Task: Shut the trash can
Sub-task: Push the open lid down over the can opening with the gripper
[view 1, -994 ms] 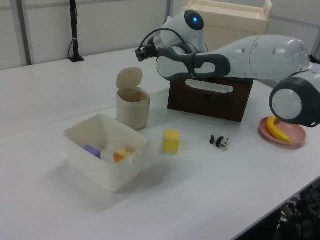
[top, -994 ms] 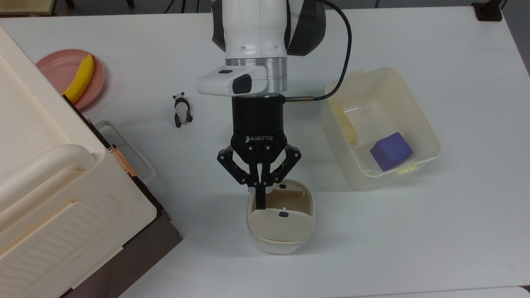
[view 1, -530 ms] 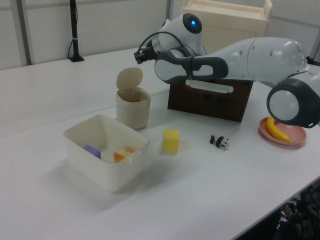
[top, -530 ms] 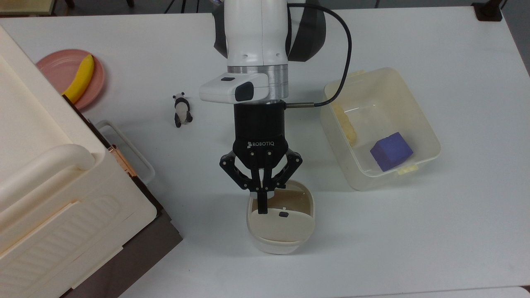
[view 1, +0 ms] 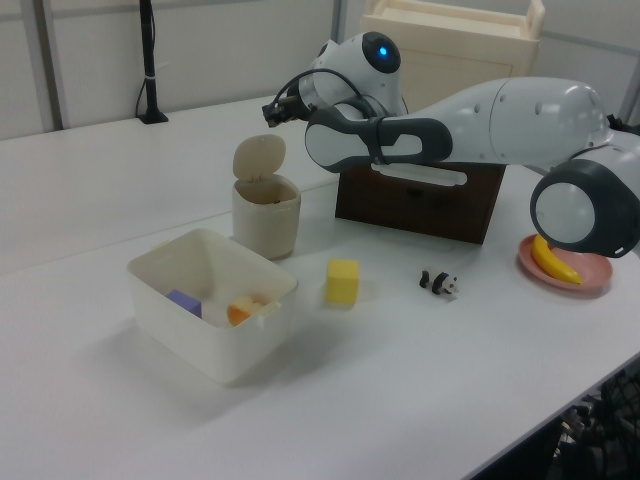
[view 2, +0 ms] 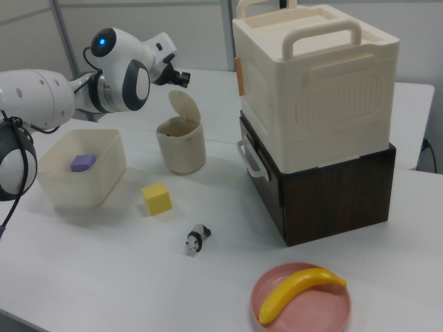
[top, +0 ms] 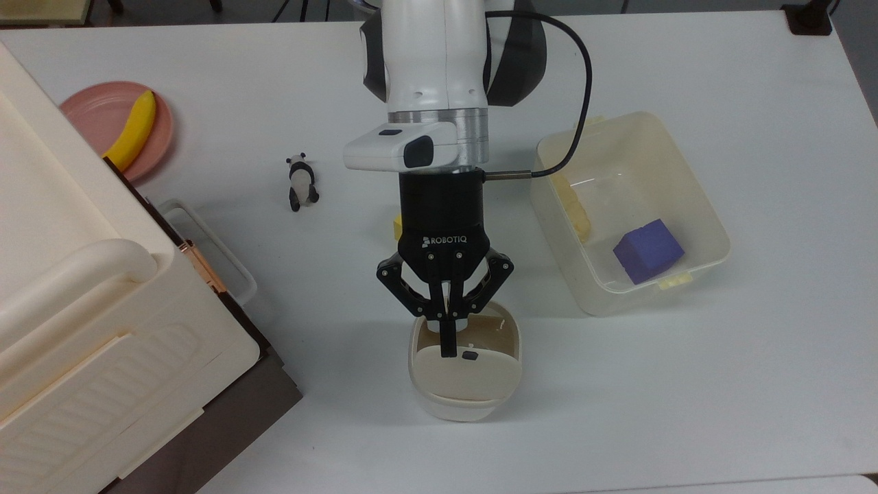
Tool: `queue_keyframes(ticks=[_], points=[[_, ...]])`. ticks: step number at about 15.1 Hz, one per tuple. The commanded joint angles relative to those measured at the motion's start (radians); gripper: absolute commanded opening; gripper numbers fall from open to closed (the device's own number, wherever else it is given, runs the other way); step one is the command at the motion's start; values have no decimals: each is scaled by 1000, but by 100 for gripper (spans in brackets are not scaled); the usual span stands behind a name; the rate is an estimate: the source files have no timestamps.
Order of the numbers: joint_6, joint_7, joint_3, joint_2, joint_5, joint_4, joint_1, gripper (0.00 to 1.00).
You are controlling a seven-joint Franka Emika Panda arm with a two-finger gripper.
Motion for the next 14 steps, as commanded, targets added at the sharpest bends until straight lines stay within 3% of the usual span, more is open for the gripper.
queue_keyframes(ticks=[1, 14], points=[[13, 10, -9, 9, -27, 11, 22, 0], [15, 9, -9, 35, -34, 20, 20, 0]])
